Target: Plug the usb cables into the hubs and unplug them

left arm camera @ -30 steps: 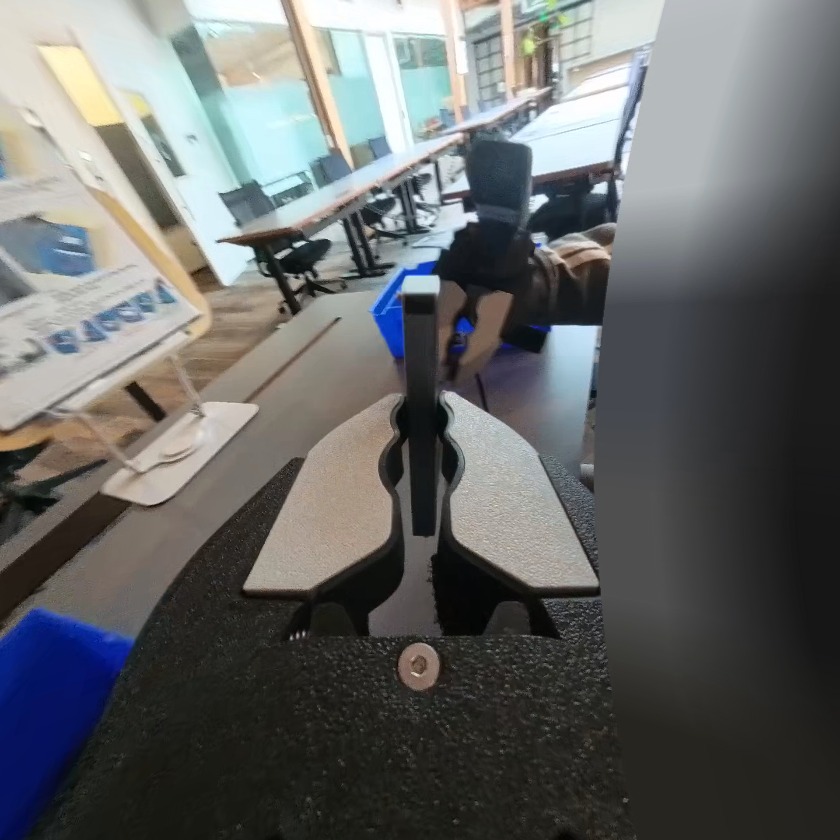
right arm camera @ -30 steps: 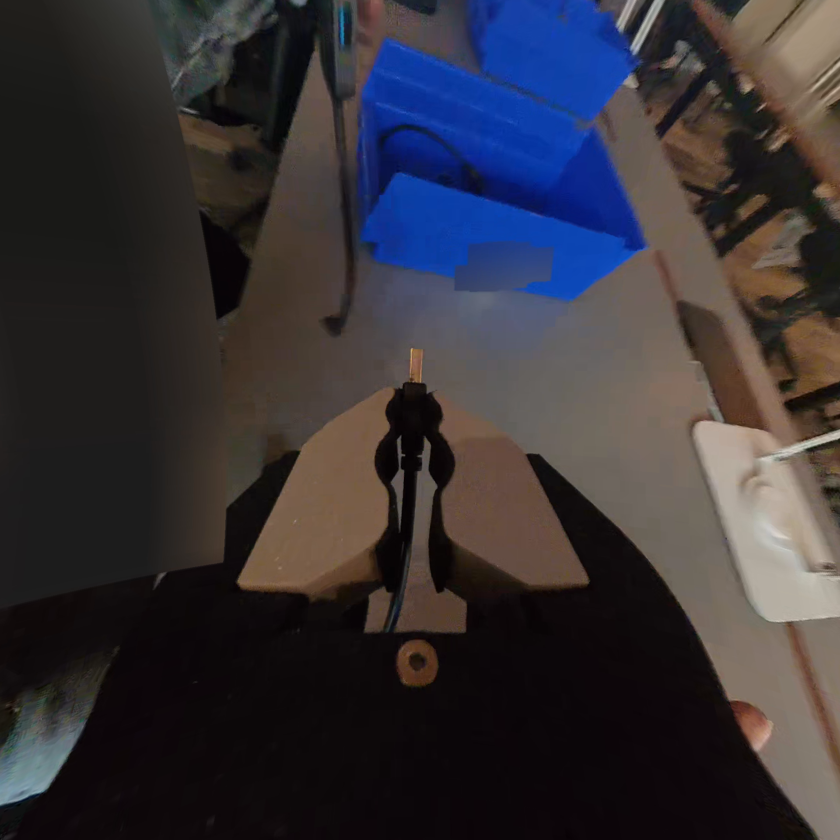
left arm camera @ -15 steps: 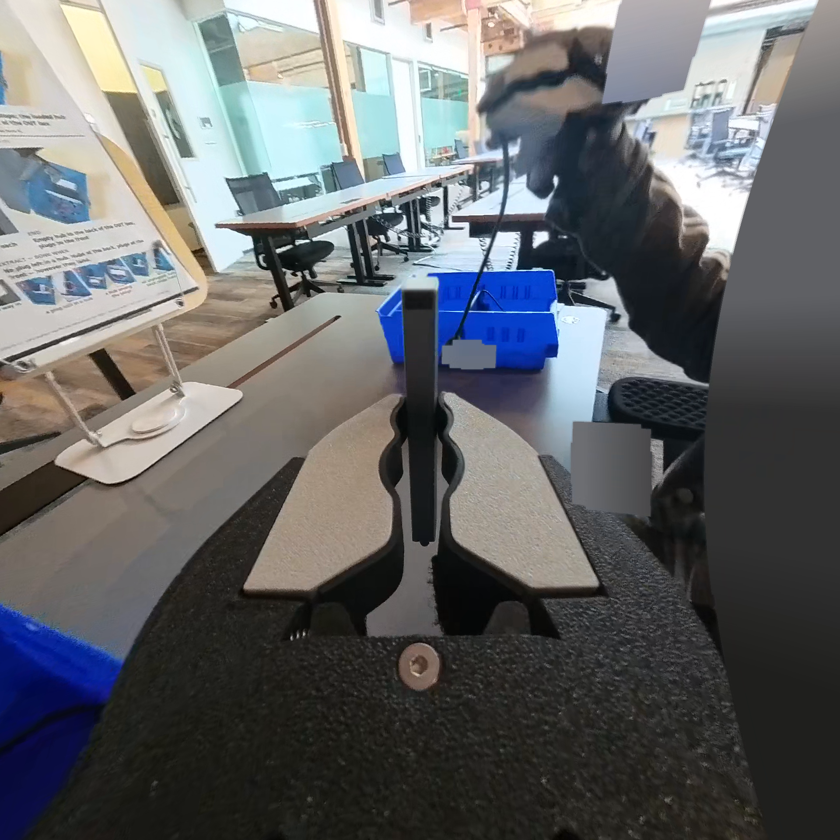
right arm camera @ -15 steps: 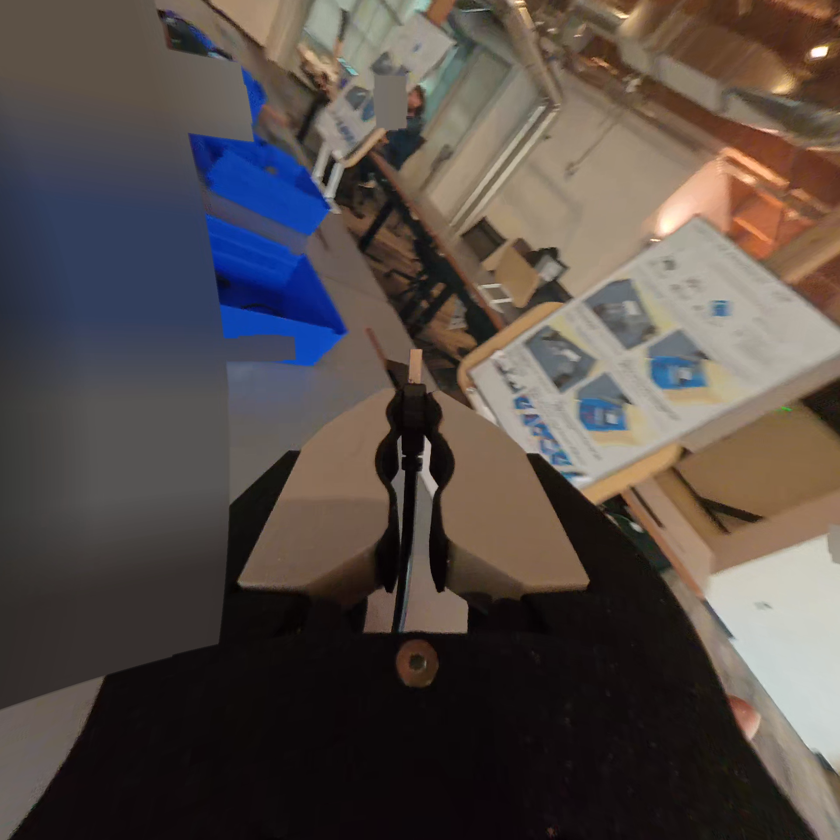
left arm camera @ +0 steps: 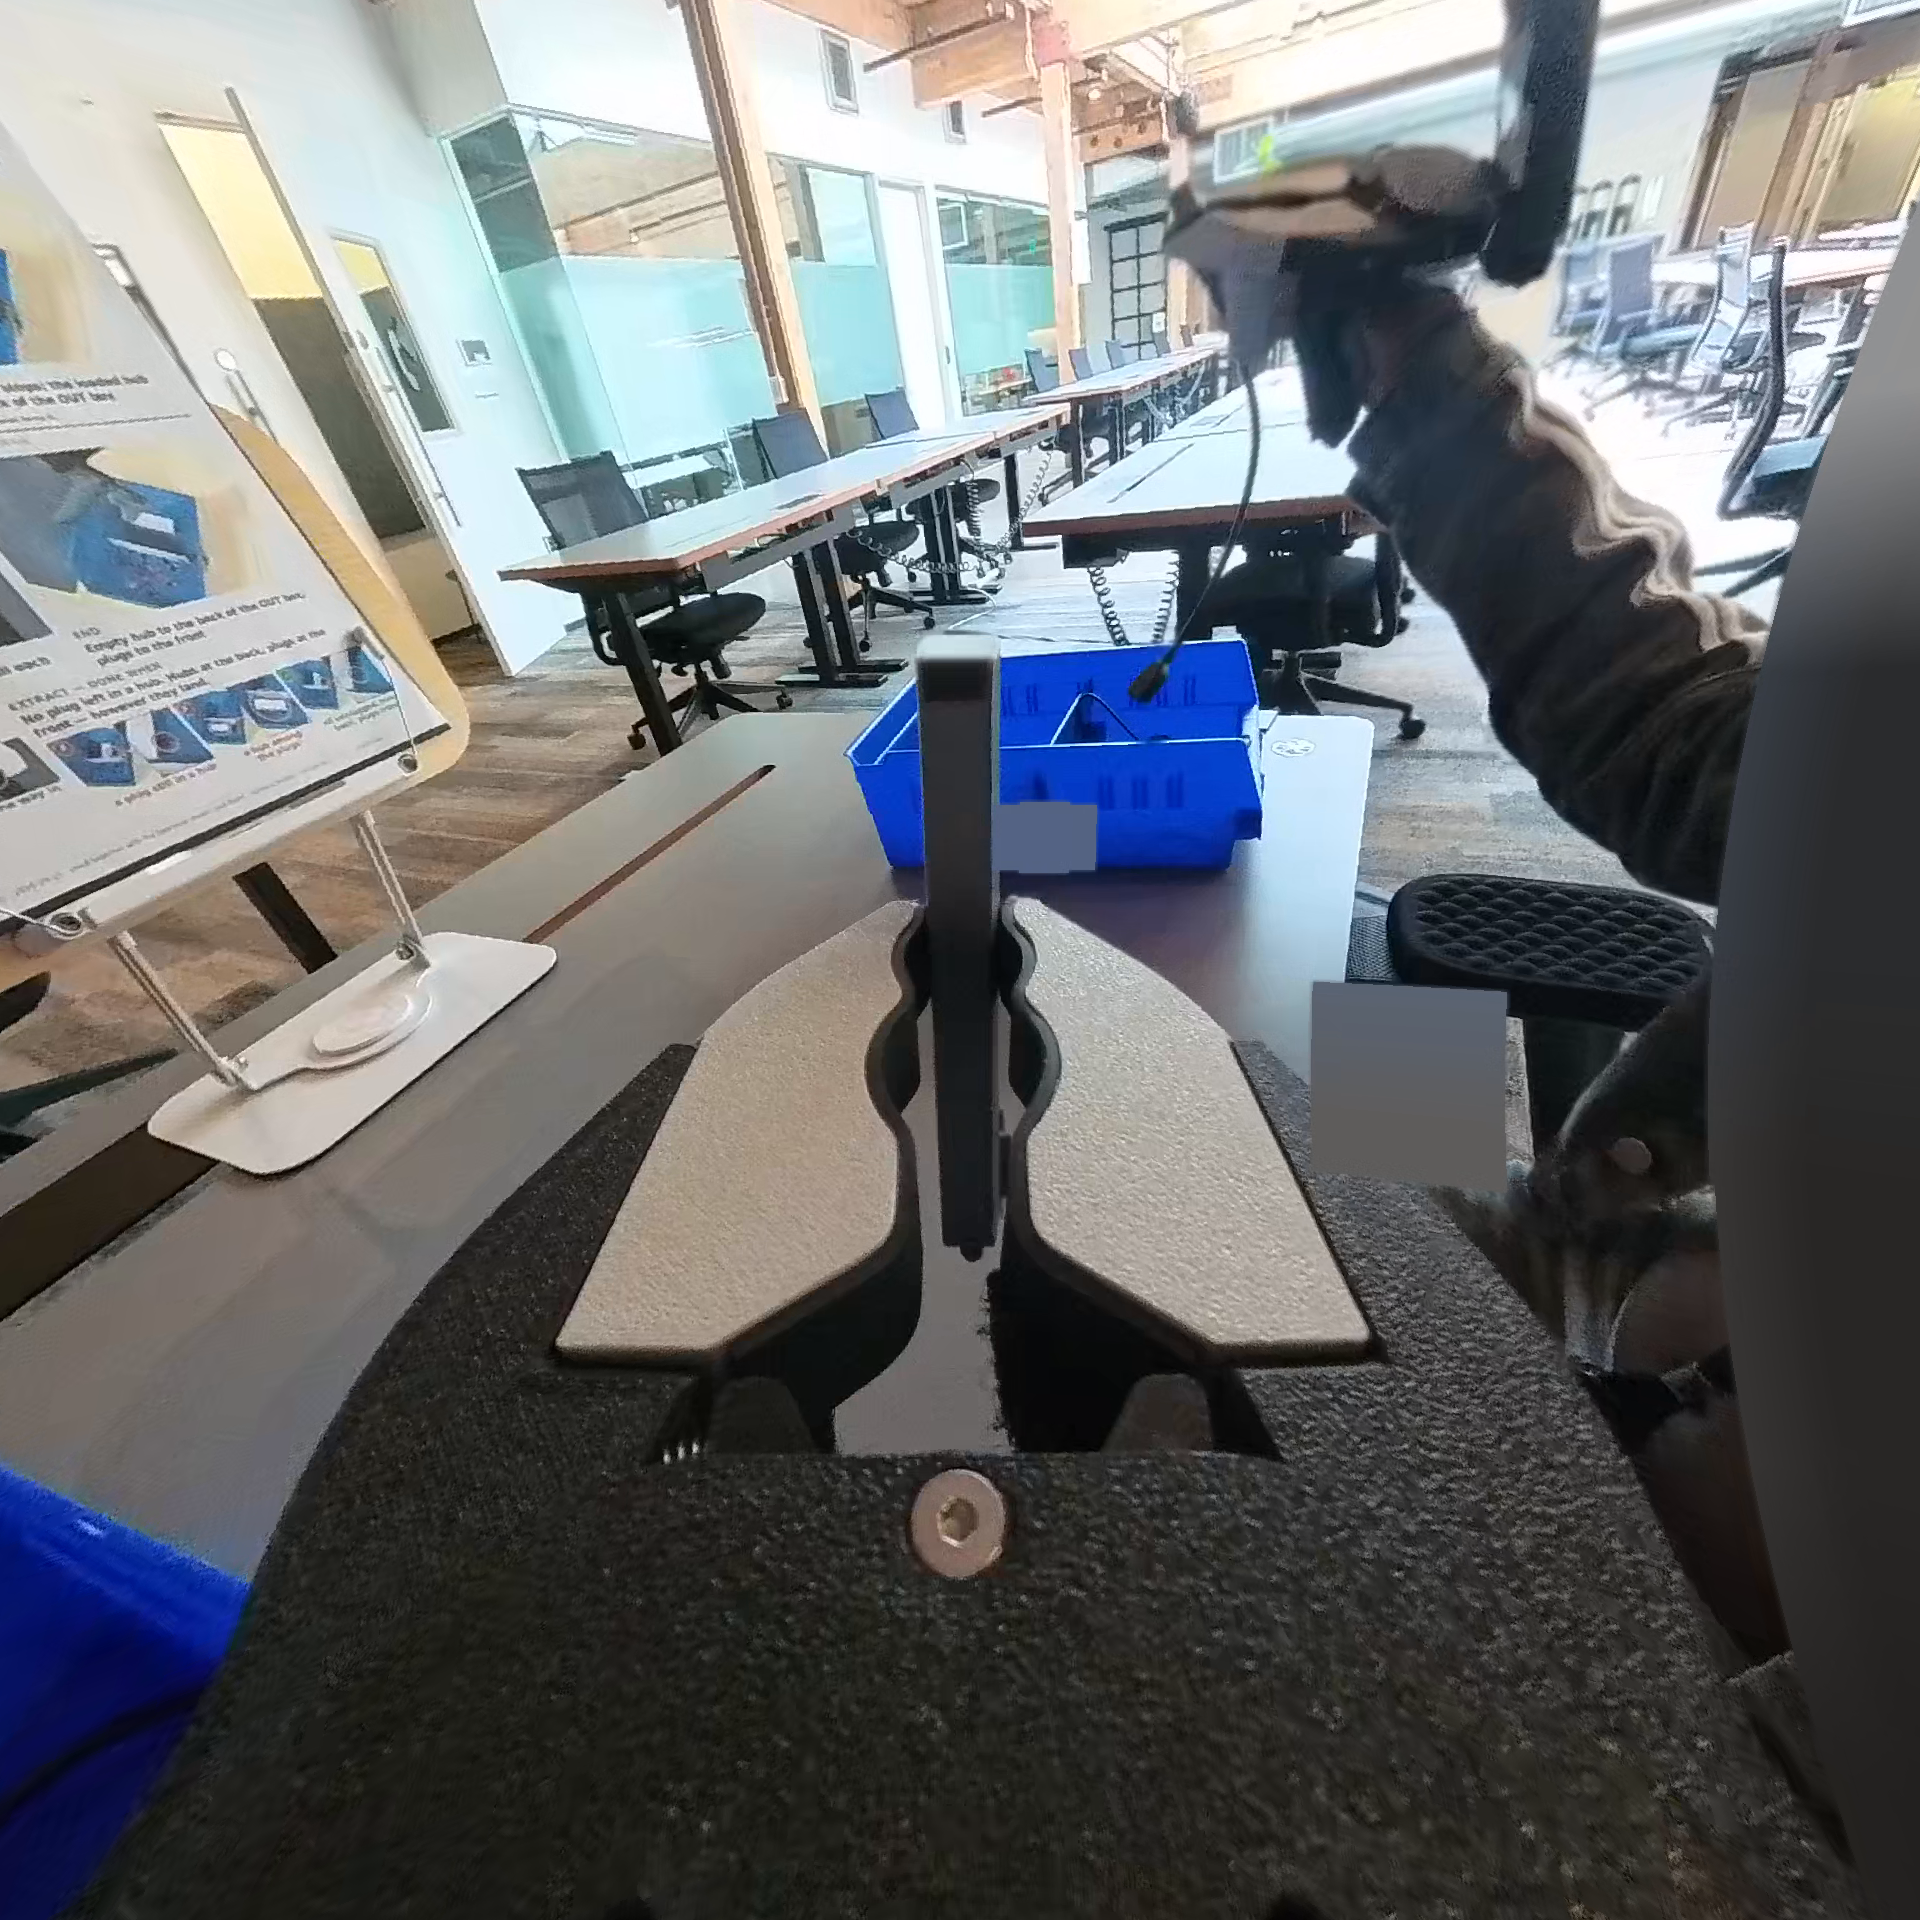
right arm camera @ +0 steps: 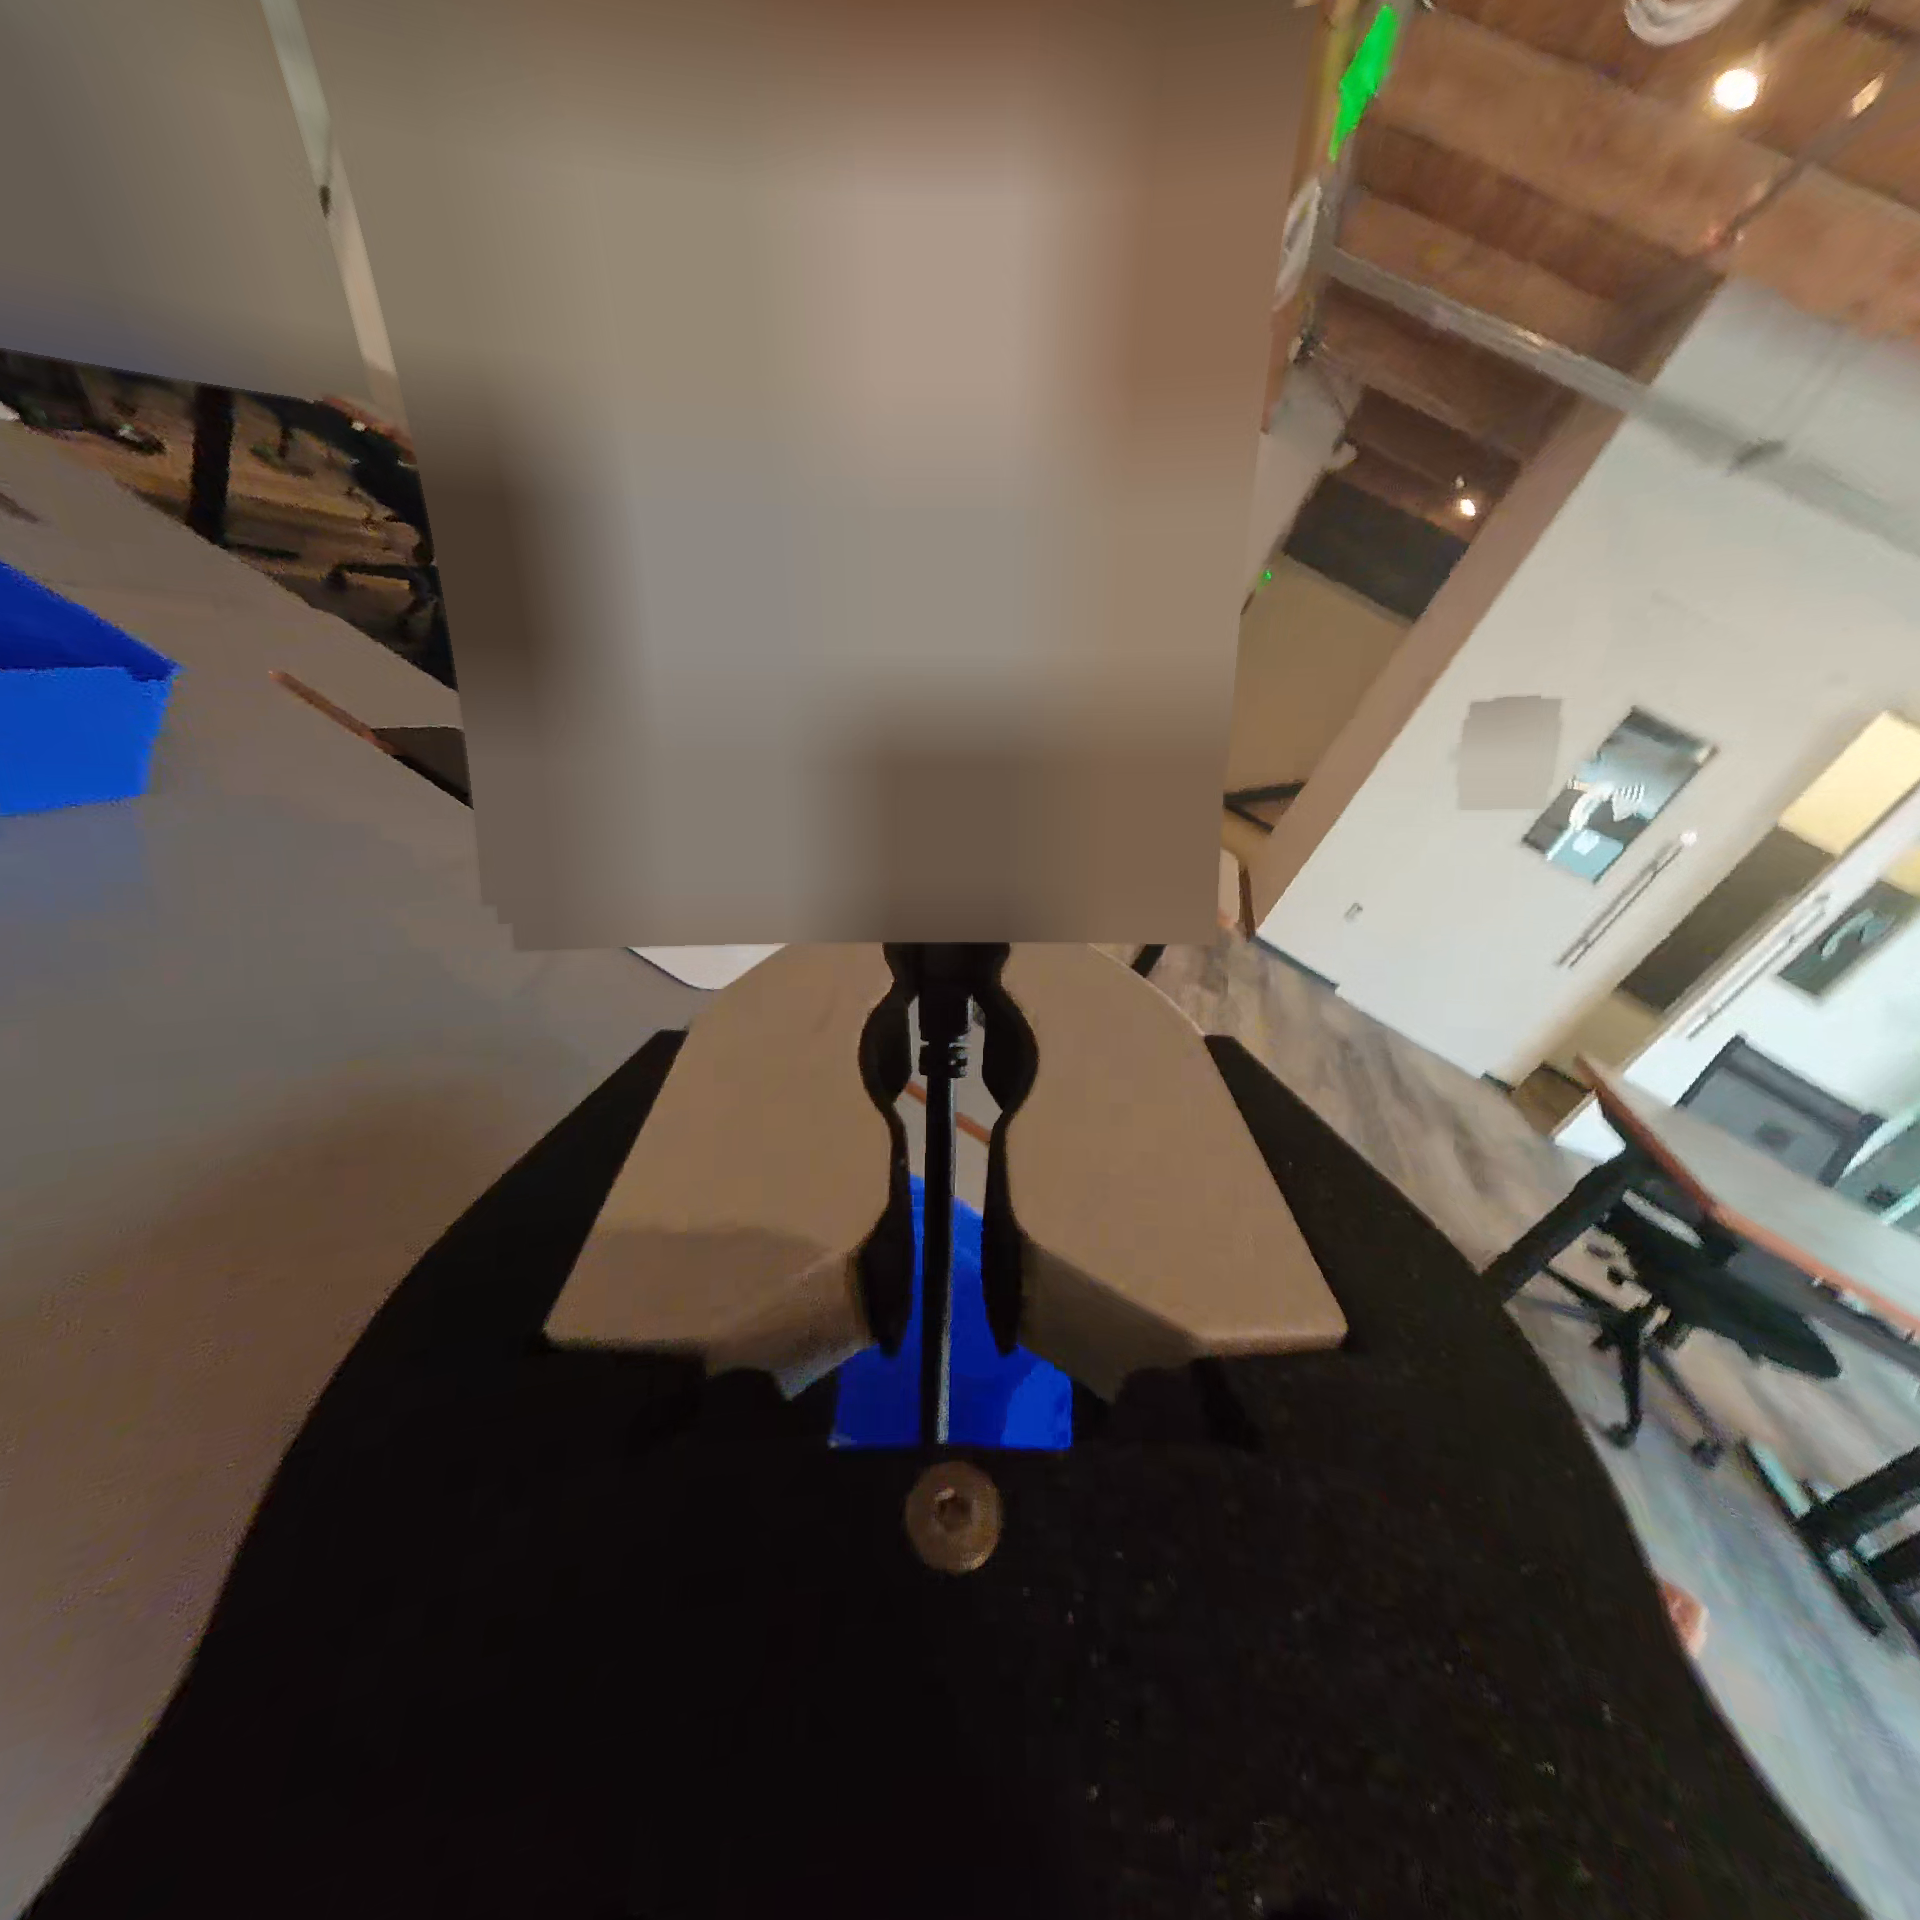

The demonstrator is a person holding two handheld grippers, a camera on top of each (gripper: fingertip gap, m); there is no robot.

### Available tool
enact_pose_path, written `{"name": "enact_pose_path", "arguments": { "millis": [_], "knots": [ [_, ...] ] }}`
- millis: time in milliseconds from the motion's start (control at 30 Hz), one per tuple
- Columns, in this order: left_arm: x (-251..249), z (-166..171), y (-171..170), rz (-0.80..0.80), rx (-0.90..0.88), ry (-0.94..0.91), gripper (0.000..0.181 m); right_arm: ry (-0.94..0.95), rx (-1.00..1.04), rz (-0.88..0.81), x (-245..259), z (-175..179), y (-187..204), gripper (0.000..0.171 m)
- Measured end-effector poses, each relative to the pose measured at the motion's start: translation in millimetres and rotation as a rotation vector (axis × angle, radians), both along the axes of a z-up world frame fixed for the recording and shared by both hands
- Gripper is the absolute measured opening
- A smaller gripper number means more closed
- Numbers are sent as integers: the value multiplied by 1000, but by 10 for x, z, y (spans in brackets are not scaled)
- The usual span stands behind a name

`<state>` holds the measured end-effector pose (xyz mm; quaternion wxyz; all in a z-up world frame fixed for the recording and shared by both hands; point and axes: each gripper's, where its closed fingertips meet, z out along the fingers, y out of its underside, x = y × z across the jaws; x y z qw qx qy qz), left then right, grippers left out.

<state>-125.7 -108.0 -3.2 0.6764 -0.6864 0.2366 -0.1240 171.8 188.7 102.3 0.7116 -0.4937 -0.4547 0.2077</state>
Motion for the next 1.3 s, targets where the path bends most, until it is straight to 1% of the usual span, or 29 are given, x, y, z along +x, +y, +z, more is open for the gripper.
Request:
{"name": "enact_pose_path", "arguments": {
  "millis": [100, 200, 267, 333, 467, 533, 633, 667, 700, 767, 800, 833, 900, 967, 1033, 1167, 1300],
  "knots": [
    [33, -2, 10, -1, 2, 6, 12, 62, -105, -4, 89, -345, 246, 8],
    [39, -33, 33, -3, -8, 9, 12, 116, -133, 19, 139, -688, 389, 8],
    [25, -59, 53, -2, -16, 8, 12, 79, -131, 68, 108, -978, 413, 8],
    [2, -88, 78, 1, -25, 3, 12, -50, -133, 82, 59, -1351, 446, 8],
    [-32, -136, 126, 0, -40, -14, 12, -379, -163, 78, -14, -2071, 492, 9],
    [-42, -159, 151, -1, -47, -24, 12, -535, -195, 71, -19, -2345, 503, 9],
    [-51, -201, 186, -3, -61, -31, 12, -716, -293, 63, -7, -2637, 508, 12],
    [-53, -216, 195, -3, -66, -31, 12, -769, -349, 52, 15, -2723, 512, 24],
    [-57, -227, 205, -2, -70, -33, 12, -823, -416, 37, 52, -2807, 513, 43],
    [-64, -243, 216, -5, -75, -37, 12, -899, -526, 0, 116, -2898, 512, 73],
    [-71, -248, 220, -5, -77, -42, 12, -914, -532, -18, 126, -2886, 527, 79],
    [-78, -252, 222, -6, -78, -46, 12, -913, -505, -33, 121, -2834, 552, 78],
    [-98, -261, 225, -4, -81, -51, 12, -853, -435, -60, 74, -2640, 602, 77],
    [-120, -265, 224, 1, -82, -55, 12, -744, -357, -92, 16, -2346, 640, 79],
    [-127, -263, 217, -1, -82, -58, 12, -600, -270, -101, -71, -1967, 610, 80],
    [-122, -254, 205, -2, -79, -53, 12, -366, -110, -59, -246, -1247, 379, 75],
    [-123, -213, 186, 6, -64, -51, 12, -171, -20, 57, -499, -700, -4, 65]
  ]
}}
